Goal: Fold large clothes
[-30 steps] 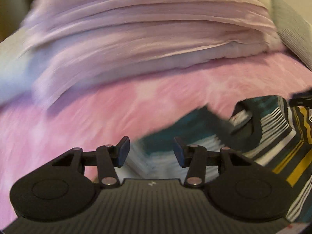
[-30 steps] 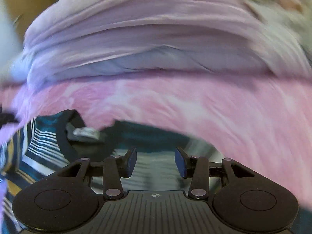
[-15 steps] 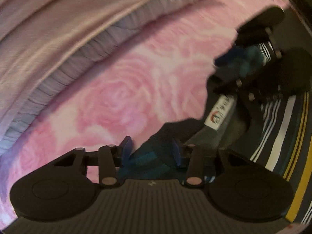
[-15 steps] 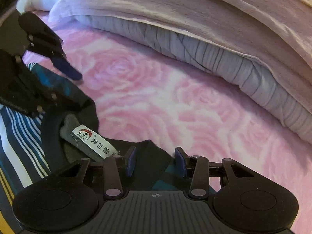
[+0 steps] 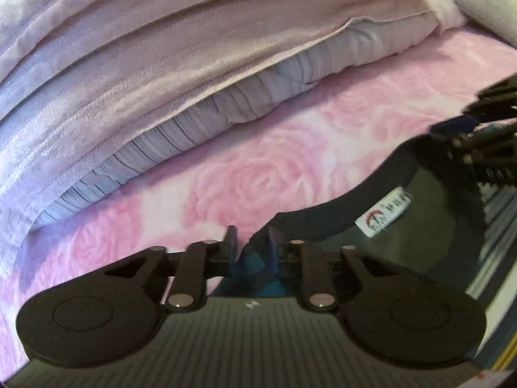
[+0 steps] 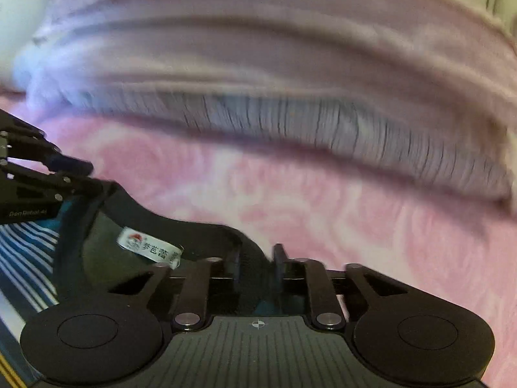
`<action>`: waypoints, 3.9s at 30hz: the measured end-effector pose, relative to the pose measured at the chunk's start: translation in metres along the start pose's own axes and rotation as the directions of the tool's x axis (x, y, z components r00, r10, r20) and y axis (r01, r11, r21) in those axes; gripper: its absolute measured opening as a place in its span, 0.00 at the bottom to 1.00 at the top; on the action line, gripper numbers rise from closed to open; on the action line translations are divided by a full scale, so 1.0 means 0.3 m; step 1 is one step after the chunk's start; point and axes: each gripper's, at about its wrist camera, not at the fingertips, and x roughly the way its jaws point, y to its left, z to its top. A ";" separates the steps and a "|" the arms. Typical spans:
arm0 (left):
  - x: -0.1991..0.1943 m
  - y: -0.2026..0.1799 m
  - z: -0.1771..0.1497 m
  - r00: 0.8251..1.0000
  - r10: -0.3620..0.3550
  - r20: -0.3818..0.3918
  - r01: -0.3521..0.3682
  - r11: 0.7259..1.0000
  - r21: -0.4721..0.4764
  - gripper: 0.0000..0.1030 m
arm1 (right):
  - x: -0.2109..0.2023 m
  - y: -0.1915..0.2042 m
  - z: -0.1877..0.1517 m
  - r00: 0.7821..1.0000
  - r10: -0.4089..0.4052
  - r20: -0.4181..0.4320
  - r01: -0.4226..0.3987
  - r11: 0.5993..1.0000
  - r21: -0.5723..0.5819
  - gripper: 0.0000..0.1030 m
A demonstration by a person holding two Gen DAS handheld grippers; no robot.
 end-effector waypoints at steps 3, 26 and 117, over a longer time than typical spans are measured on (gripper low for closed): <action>-0.068 0.067 0.010 0.998 0.020 0.056 -0.011 0.986 -0.169 0.36 | -0.088 -0.035 0.004 0.996 -0.047 0.078 0.037 0.992 0.121 0.54; -0.521 0.402 -0.466 0.994 0.112 -0.019 -0.108 0.874 -0.474 0.25 | -0.412 -0.008 -0.217 0.998 -0.011 -0.069 0.028 0.970 0.241 0.42; -2.506 -0.852 -0.796 0.983 0.011 -0.182 -0.082 0.919 -0.387 0.78 | -2.396 0.419 -1.027 0.949 0.189 -0.254 -0.124 0.960 0.252 0.60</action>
